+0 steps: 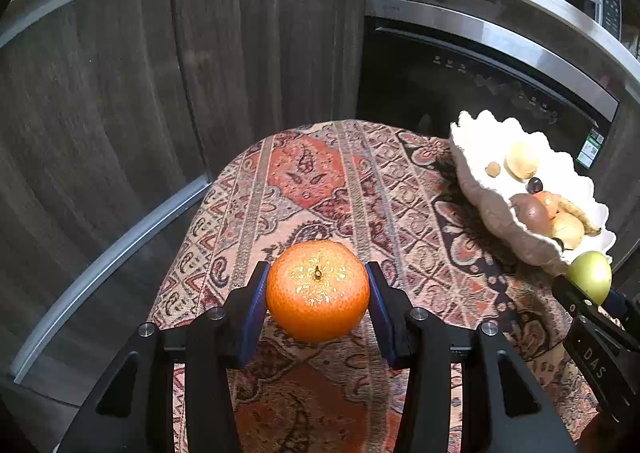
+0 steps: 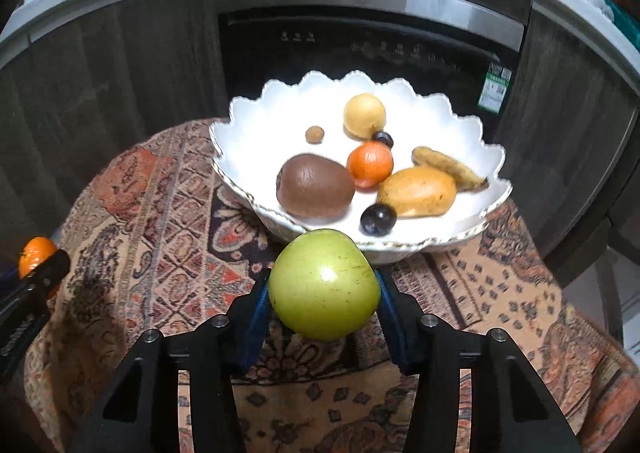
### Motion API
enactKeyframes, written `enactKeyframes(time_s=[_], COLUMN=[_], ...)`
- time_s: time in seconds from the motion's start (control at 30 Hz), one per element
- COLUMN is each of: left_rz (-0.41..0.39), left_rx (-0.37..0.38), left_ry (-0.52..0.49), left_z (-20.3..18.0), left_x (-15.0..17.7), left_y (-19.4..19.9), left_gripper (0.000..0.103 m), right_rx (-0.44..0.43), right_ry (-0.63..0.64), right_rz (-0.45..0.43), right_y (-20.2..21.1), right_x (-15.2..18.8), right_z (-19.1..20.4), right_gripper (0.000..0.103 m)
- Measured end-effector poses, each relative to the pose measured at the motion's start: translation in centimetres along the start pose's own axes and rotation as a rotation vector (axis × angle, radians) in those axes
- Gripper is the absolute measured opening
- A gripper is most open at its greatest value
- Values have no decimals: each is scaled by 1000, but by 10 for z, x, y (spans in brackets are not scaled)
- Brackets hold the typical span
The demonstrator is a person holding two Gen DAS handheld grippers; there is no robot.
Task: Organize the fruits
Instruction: 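Carry the tangerine with left gripper while right gripper carries the apple over the bowl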
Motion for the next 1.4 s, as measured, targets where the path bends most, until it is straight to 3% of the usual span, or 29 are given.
enactKeyframes(time_s=[0.4,0.83,1.4], left_rz=[-43,-53,-54], left_rx=[41,106,169], left_ry=[-60,-117,-181], left_z=[-44,-103,-167], left_x=[-25,-55,-104], left_y=[38,53,22], left_gripper=[46,46,46], right_rx=[-9,-19,-42], right_ry=[15,-1,38], right_rz=[-64,-117,-130], right_y=[38,54,27], right_x=[-28,-56,-101], right_z=[-34,-83,-116], right_gripper=[50,50,50])
Point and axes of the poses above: each gripper's, at about its wrist camera, not at the fingertips, and y roughly against the way its jaws point, z to its left, x to its underside, the point moved 4 cm from there along -y, roughly the way its jaws point, and after that the axes turned 2 degrees about -z, right-handed, at the moved point
